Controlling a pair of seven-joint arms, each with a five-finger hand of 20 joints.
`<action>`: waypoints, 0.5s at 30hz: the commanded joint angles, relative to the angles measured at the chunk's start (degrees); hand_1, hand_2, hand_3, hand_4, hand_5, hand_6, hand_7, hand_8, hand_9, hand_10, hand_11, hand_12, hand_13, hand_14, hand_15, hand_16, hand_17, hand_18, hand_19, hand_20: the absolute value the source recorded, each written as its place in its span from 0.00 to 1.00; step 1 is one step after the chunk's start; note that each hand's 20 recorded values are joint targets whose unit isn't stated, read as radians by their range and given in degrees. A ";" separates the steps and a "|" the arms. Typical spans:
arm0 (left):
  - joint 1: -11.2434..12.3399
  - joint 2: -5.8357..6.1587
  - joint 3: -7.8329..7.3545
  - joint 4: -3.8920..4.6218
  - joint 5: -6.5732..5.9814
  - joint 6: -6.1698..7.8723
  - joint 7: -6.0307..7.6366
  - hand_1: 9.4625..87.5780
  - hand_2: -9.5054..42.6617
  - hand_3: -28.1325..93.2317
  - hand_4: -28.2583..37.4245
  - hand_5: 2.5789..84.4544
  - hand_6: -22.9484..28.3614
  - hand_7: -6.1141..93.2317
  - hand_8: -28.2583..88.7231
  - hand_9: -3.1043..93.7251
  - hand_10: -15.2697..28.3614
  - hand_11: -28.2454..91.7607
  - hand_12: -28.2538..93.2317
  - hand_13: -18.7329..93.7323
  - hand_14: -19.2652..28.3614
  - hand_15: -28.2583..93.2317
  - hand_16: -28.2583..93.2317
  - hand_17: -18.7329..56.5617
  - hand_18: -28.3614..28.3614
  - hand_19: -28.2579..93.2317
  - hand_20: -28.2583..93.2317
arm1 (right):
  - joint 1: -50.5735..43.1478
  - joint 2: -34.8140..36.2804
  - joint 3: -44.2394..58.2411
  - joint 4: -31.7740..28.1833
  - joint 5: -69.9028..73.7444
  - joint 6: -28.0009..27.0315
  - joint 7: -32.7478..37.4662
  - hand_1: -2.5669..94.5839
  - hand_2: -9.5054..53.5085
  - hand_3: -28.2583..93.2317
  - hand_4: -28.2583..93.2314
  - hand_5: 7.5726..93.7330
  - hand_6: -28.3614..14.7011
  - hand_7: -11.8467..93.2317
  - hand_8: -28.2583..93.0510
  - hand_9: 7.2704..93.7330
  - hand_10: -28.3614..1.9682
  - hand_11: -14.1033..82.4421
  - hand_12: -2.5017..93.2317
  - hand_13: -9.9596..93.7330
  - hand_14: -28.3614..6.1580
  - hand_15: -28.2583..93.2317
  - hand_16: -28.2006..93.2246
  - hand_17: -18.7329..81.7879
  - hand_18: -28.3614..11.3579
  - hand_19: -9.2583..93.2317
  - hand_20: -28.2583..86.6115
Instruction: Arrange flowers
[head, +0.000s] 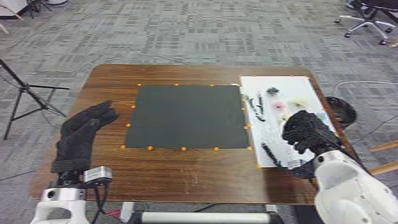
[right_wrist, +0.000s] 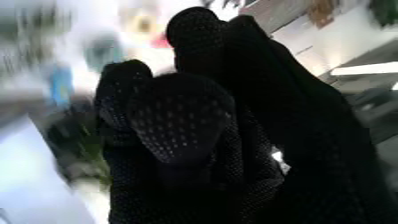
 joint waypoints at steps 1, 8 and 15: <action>0.89 -0.23 -0.35 -0.43 0.17 -0.45 -0.34 0.25 0.01 0.79 0.21 0.57 0.51 0.21 0.19 0.52 0.65 0.42 0.37 0.51 0.76 0.50 0.26 0.26 0.77 0.49 0.51 | -6.87 -0.38 2.26 -3.30 -4.37 -7.40 0.02 0.42 0.00 0.71 0.21 0.73 0.55 0.36 0.24 0.92 0.53 0.42 0.31 1.00 0.81 0.62 0.50 0.81 0.39 0.72 0.61; 0.70 0.02 -0.54 -0.45 0.25 -0.51 -0.35 0.25 0.01 0.79 0.21 0.57 0.51 0.21 0.19 0.52 0.65 0.42 0.37 0.51 0.76 0.50 0.26 0.26 0.77 0.49 0.51 | -7.98 -0.40 0.62 -2.97 -6.28 -8.06 0.32 0.38 0.00 0.71 0.20 0.76 0.54 0.35 0.21 0.94 0.52 0.42 0.30 1.00 0.80 0.63 0.49 0.81 0.38 0.74 0.60; 0.25 -0.04 -0.19 -0.29 0.33 -0.66 -0.48 0.25 0.01 0.79 0.21 0.57 0.51 0.21 0.19 0.52 0.65 0.42 0.37 0.51 0.76 0.49 0.26 0.26 0.77 0.49 0.51 | -6.62 -0.07 -1.37 0.19 -7.28 -8.05 0.72 0.37 0.00 0.70 0.20 0.77 0.55 0.36 0.22 0.95 0.53 0.43 0.31 1.00 0.81 0.65 0.48 0.82 0.38 0.75 0.59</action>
